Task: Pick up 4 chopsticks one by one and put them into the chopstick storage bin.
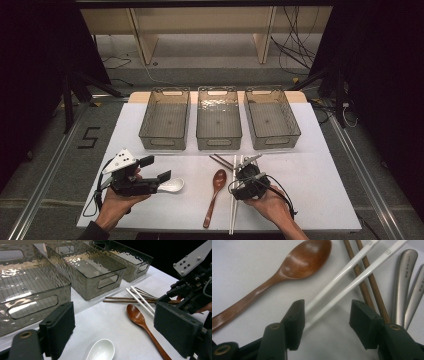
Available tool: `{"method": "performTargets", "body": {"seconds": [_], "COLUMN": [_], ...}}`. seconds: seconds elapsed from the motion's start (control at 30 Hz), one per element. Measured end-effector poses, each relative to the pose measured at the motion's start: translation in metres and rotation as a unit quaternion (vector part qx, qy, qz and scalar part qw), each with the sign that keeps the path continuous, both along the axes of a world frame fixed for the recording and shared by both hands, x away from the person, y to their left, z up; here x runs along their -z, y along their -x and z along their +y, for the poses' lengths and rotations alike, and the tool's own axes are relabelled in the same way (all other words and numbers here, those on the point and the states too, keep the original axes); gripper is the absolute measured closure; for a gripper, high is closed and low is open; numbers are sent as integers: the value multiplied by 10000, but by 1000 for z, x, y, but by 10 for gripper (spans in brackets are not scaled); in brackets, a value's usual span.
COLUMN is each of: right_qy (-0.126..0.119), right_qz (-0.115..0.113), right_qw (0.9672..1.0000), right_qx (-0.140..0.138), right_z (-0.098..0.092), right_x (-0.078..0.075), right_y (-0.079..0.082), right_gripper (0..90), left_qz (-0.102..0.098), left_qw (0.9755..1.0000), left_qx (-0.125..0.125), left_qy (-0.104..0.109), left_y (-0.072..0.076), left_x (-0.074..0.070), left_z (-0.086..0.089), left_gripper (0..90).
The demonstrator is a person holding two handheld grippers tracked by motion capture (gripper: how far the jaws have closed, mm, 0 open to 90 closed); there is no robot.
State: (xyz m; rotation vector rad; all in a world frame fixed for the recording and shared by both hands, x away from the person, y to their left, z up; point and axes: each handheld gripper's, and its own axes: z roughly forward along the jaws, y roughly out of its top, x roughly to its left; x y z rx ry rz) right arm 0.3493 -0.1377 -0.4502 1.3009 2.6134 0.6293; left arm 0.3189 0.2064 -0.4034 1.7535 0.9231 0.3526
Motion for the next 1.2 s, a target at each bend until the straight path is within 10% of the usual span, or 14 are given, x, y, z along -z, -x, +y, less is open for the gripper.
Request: {"method": "performTargets", "body": {"seconds": [1.2], "right_qy": [340], "right_qz": [300], "right_qw": [9989], "right_qx": [-145], "right_z": [2], "right_x": [12], "right_y": [-4], "right_gripper": [592], "left_qz": [-19], "left_qw": [10000], "left_qx": [-5], "left_qy": [1], "left_y": [0], "left_x": [0], "left_z": [1], "left_gripper": [165]}}
